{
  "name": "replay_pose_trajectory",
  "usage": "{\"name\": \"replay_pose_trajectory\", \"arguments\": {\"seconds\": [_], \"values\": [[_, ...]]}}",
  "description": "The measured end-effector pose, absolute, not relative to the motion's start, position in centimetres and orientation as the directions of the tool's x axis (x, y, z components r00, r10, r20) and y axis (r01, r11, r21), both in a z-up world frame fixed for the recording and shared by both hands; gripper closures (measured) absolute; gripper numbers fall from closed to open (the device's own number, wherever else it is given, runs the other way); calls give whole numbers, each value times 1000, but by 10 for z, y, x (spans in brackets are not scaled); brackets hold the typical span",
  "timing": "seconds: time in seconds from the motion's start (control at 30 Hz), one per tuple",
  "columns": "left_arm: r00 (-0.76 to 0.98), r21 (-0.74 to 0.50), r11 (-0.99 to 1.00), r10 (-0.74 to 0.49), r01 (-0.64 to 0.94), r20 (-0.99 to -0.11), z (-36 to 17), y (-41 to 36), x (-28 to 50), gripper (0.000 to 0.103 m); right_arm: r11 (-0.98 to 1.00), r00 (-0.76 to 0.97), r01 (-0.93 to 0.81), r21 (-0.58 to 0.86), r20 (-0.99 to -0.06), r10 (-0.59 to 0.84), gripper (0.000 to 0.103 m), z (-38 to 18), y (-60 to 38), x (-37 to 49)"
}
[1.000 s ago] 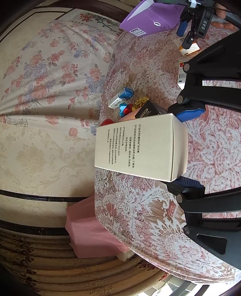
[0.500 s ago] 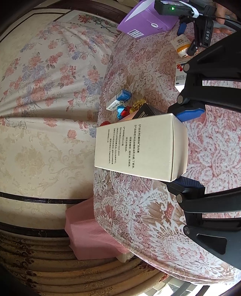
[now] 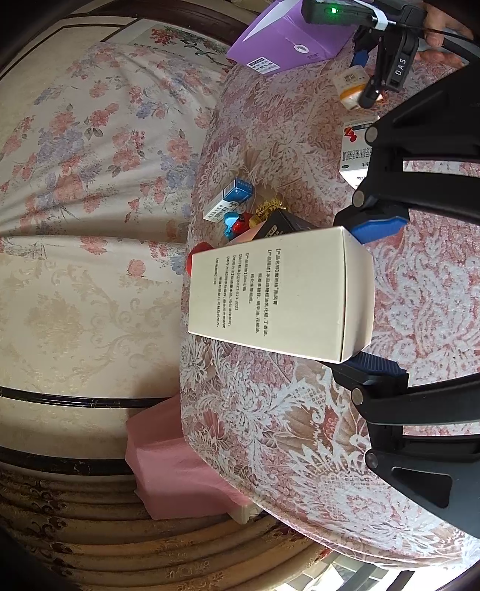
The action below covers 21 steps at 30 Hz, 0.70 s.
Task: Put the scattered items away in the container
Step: 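Lift the orange tissue pack and white box, carrying both toward the purple box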
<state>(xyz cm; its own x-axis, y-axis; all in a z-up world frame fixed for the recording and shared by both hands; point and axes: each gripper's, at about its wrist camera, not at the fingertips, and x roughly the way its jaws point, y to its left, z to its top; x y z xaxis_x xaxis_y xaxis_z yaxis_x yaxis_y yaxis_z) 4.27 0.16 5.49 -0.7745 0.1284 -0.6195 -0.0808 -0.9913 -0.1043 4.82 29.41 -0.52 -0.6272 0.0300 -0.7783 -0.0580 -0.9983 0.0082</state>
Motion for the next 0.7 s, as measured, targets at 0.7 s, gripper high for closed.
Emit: {"name": "replay_pose_trajectory", "arguments": {"seconds": [0.7], "values": [[-759,-79,-995,92,-54,-645,64,11,42,52,-999,-737,-37,33,-676,6,26,53,261,41]]}}
